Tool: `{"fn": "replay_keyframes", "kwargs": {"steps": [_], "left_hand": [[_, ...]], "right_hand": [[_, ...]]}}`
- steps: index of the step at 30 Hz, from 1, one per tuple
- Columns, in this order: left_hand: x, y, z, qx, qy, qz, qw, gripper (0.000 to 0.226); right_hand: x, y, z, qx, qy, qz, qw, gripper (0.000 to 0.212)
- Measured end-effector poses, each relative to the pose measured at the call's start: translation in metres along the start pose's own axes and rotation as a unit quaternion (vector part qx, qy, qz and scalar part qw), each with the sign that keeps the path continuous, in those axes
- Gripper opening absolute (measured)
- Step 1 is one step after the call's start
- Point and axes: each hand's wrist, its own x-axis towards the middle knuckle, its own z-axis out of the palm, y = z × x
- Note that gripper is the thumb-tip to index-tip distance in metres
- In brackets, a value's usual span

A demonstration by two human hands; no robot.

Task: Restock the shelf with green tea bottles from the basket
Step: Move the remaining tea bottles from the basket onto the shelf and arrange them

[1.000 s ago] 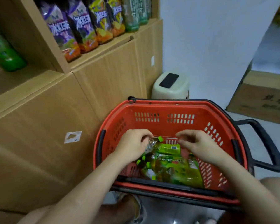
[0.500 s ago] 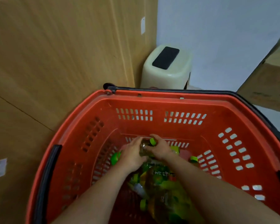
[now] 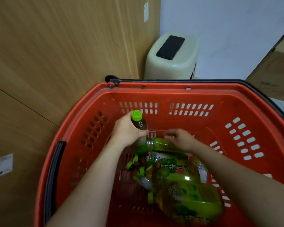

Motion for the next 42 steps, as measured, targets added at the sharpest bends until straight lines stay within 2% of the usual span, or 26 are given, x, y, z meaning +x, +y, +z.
{"fn": "replay_keyframes", "kwargs": {"steps": [2,6,14,19,20,22,24,26,29,33,34,36,37,40,42], "left_hand": [[-0.001,0.005,0.0,-0.02,-0.025,0.007,0.999,0.048],[-0.002,0.01,0.008,-0.011,-0.075,0.029,0.997,0.053],[0.001,0.007,0.013,-0.017,-0.104,0.025,0.994,0.048],[0.004,-0.002,0.016,-0.048,-0.107,0.014,0.993,0.047],[0.005,-0.004,0.017,-0.052,-0.107,0.011,0.993,0.048],[0.008,-0.006,0.018,-0.057,-0.111,0.013,0.992,0.049],[0.009,-0.006,0.018,-0.058,-0.121,0.016,0.991,0.05],[0.009,-0.004,0.018,-0.057,-0.125,0.019,0.99,0.05],[0.009,0.0,0.02,-0.045,-0.133,0.026,0.99,0.052],[0.009,-0.003,0.024,-0.048,-0.129,0.024,0.99,0.052],[0.009,-0.004,0.024,-0.048,-0.127,0.025,0.99,0.053],[0.011,-0.004,0.025,-0.042,-0.126,0.023,0.991,0.053],[0.012,-0.004,0.026,-0.038,-0.125,0.023,0.991,0.054],[0.015,-0.005,0.028,-0.025,-0.131,0.019,0.991,0.066],[0.015,-0.006,0.028,-0.021,-0.131,0.008,0.991,0.069]], "right_hand": [[0.008,0.02,0.024,-0.073,-0.029,0.046,0.996,0.044],[0.028,0.027,0.047,-0.203,0.002,0.041,0.978,0.054],[0.047,0.02,0.058,-0.327,-0.025,0.111,0.938,0.074],[0.021,-0.003,0.045,-0.248,-0.028,0.186,0.95,0.08],[0.019,0.0,0.049,-0.209,0.003,0.189,0.959,0.076],[0.014,0.009,0.054,-0.056,0.119,0.224,0.966,0.064],[0.019,0.025,0.046,0.143,0.199,0.291,0.925,0.062],[0.027,0.039,0.037,0.261,0.159,0.331,0.893,0.07],[0.034,0.051,0.035,0.276,0.082,0.339,0.896,0.07],[0.035,0.055,0.037,0.233,0.019,0.332,0.914,0.072],[0.035,0.056,0.035,0.236,0.024,0.321,0.917,0.08],[0.032,0.055,0.034,0.233,0.026,0.309,0.922,0.121],[0.03,0.051,0.032,0.244,0.031,0.295,0.923,0.125],[0.02,0.029,0.033,0.261,0.026,0.229,0.937,0.085],[0.018,0.016,0.04,0.284,0.051,0.182,0.94,0.071]]}}
